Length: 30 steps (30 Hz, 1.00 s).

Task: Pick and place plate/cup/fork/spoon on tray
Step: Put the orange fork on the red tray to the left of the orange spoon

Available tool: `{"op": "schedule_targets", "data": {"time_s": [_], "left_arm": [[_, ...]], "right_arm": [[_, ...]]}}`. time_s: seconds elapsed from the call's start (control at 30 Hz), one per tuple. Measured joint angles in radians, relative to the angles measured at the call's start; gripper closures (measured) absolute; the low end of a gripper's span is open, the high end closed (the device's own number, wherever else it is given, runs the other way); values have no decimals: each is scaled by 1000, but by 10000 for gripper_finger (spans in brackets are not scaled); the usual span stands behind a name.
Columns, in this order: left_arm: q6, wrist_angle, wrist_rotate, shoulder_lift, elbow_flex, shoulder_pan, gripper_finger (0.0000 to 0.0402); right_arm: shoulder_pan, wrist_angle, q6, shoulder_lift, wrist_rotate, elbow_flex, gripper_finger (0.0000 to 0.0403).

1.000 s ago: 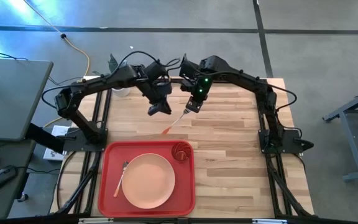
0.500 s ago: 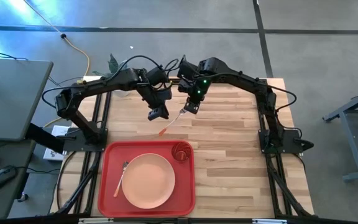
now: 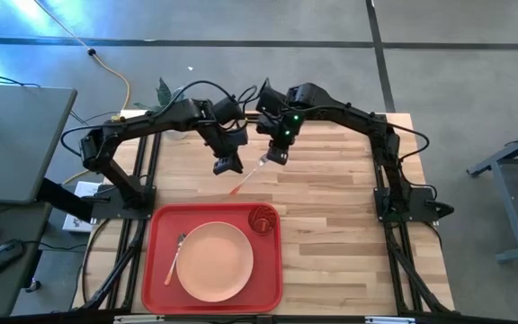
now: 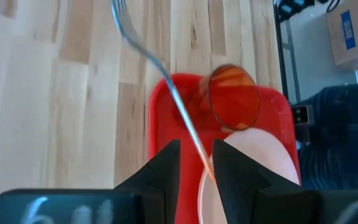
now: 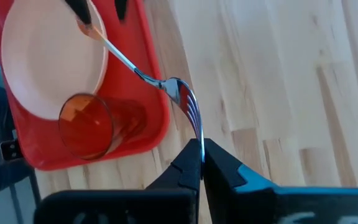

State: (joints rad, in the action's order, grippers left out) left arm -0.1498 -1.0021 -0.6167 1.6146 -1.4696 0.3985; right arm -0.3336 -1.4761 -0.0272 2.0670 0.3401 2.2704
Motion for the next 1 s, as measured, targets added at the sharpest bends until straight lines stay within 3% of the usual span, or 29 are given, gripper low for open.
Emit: {"op": "schedule_targets", "data": {"time_s": [0.27, 1.0], "left_arm": [[172, 196, 34, 32, 1, 1, 322], [245, 195, 257, 35, 2, 0, 397]], "right_arm": [[1, 74, 21, -2, -54, 0, 403], [0, 121, -45, -38, -128, 1, 403]]}}
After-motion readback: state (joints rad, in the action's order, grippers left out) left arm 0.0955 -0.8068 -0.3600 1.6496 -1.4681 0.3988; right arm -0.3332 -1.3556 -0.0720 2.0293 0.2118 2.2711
